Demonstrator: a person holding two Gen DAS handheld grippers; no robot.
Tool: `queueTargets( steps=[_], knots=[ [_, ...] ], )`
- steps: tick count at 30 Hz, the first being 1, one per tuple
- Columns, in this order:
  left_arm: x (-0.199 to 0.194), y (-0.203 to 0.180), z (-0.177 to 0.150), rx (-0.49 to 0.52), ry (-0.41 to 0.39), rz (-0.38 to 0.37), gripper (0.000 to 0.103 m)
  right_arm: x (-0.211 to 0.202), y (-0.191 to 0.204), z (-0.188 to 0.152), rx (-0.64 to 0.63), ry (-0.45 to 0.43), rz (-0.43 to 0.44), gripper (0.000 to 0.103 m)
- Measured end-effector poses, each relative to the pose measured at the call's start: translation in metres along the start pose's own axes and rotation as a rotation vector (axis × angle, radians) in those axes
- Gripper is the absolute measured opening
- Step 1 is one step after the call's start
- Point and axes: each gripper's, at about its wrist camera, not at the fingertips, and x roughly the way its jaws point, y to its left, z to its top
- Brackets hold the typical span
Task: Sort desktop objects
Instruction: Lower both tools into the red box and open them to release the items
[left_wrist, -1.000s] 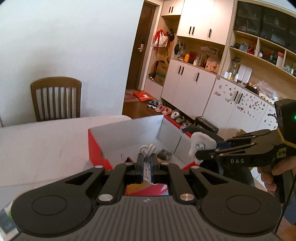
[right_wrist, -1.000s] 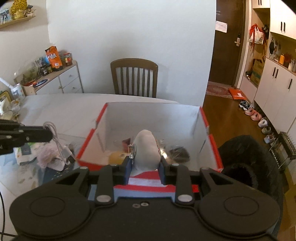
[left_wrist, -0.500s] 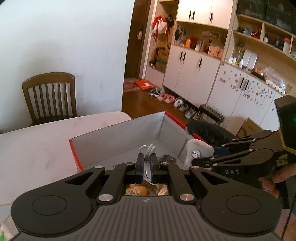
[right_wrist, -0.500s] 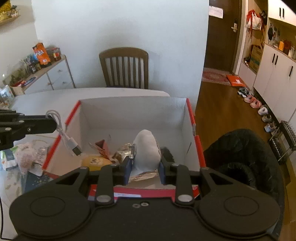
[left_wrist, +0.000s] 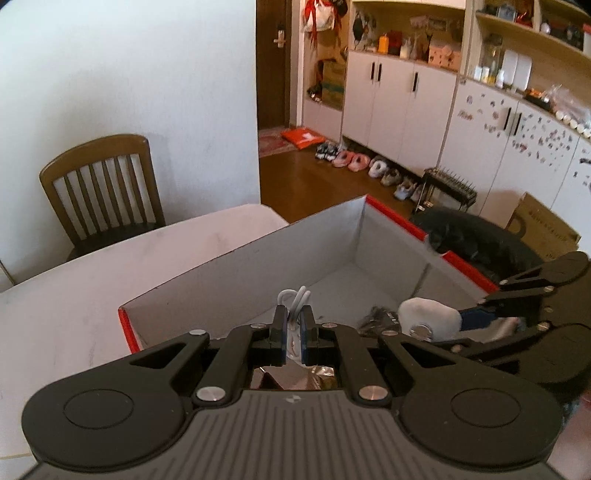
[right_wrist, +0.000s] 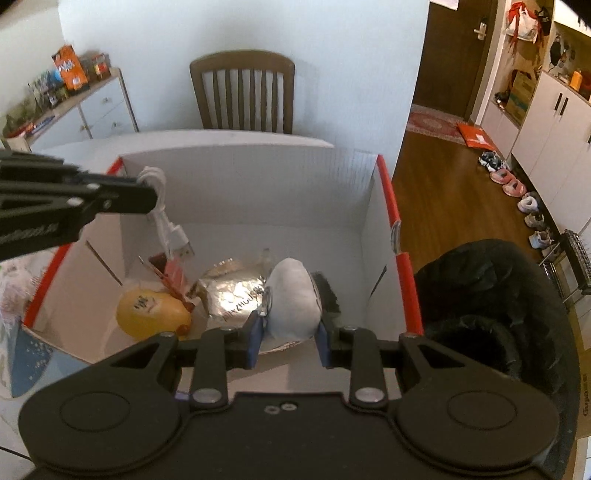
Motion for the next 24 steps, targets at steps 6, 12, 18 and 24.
queueTargets(
  steps=[6, 12, 18, 24],
  knots=[
    [0.024, 0.002, 0.002, 0.009, 0.055, 0.004, 0.006, 0.013, 0.0, 0.002, -0.018, 0.039, 0.022, 0.029],
    [0.044, 0.004, 0.002, 0.019, 0.127, 0.027, 0.006, 0.023, -0.002, 0.003, -0.006, 0.066, 0.047, 0.03],
    [0.057, 0.01, 0.005, 0.004, 0.199, 0.055, 0.006, 0.026, -0.003, -0.001, -0.009, 0.072, 0.055, 0.032],
    [0.061, 0.011, 0.005, 0.025, 0.253, 0.063, 0.006, 0.023, -0.002, 0.0, -0.015, 0.058, 0.062, 0.044]
  ],
)
